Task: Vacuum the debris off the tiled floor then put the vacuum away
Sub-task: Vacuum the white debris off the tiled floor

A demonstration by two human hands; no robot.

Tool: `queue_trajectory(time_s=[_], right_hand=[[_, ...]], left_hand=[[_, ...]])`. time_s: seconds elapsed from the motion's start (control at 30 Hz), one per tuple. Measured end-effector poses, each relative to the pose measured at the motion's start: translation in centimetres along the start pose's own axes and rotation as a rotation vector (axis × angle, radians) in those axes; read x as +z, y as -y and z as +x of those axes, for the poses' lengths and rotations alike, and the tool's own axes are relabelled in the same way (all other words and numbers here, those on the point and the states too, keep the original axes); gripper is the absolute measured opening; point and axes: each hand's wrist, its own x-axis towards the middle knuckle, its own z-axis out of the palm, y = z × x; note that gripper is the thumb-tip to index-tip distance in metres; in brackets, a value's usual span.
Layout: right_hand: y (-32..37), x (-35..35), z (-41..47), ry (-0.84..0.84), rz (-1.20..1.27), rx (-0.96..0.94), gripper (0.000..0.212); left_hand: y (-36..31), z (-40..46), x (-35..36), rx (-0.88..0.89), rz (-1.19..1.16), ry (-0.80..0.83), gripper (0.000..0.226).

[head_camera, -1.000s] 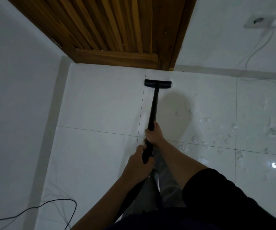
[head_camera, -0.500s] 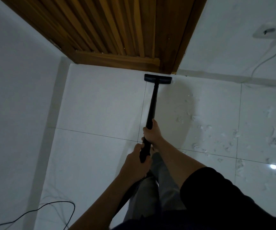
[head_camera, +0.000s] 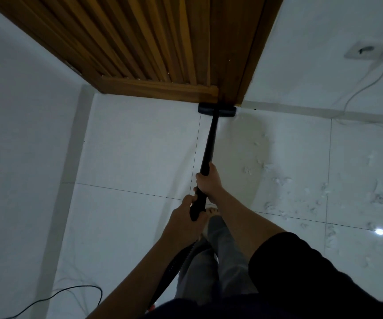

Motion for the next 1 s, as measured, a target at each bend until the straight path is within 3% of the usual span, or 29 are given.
queue_trajectory(time_s=[0.37, 0.73, 0.87, 1.0], right_hand=[[-0.5, -2.7, -1.6, -0.025, -0.004, -0.035, 0.021], [-1.4, -8.0, -1.2, -0.056, -0.032, -0.016, 0.034], [-1.7, -10.2, -0.5, -0.075, -0.049, -0.026, 0.024], [-2.7, -11.9, -0.5, -0.078, -0.064, -0.033, 0.028]], left_hand=[[-0.3, -1.0, 2.5, 0.043, -0.021, -0.011, 0.032], [-2.0, -0.5, 7.0, 0.144, -0.022, 0.001, 0.022], [-2.9, 0.2, 8.7, 0.168, -0.012, 0.024, 0.024], [-3.5, -0.1, 10.6, 0.167, -0.032, 0.048, 0.025]])
